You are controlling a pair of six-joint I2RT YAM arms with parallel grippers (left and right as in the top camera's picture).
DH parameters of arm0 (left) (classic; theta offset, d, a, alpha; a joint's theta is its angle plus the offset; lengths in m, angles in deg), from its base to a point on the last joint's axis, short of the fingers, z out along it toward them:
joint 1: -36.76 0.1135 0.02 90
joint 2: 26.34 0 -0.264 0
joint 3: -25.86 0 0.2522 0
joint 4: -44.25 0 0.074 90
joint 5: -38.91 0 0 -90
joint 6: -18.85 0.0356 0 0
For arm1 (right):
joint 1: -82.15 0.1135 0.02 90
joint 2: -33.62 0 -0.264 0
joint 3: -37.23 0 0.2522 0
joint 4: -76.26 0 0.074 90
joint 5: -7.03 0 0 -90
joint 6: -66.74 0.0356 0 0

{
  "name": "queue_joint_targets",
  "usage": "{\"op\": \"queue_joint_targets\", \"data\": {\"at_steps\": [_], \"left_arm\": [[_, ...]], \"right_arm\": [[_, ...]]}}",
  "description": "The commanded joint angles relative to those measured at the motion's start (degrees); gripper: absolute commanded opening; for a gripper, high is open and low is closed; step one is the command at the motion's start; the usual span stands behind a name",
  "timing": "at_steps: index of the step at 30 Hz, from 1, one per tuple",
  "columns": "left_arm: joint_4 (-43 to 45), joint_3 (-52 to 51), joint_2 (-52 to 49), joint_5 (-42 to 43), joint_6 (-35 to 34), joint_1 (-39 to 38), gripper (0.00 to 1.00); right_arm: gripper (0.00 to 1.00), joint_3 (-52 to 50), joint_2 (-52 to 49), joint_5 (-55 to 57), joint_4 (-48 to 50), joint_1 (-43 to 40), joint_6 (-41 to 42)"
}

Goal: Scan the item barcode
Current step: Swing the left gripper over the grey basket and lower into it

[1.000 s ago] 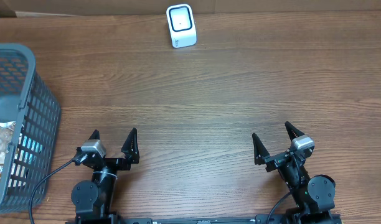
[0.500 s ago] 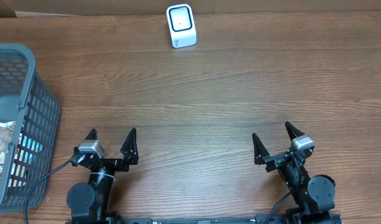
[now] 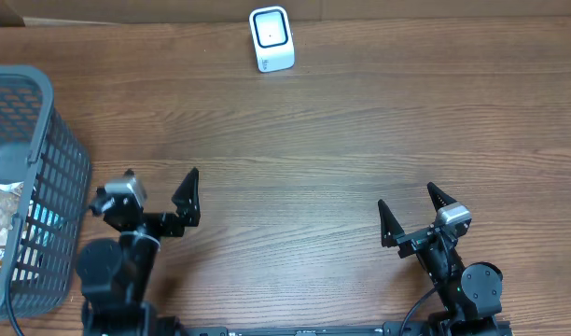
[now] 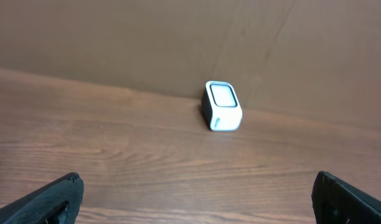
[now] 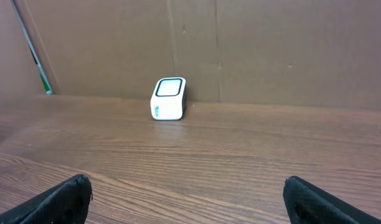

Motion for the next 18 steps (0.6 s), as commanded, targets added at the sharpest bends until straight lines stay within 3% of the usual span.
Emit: {"op": "queue_joint_targets", "data": {"at_steps": [1,8,18], "left_arm": [[-1.60,7.02,-5.57,3.82,1.55,-0.35,1.00],[-13.42,23.91,-19.23,5.90,2.64,-0.35,1.00],[-30.51,47.74,-31.12,9.75,2.84,-0.35,1.00]], "right_arm": [[1.00,-0.59,0.57,-0.09,0.28,-0.24,0.04],[1.00,-0.59,0.57,-0.09,0.28,-0.24,0.02],[1.00,-0.59,0.57,-0.09,0.28,-0.24,0.04]]}}
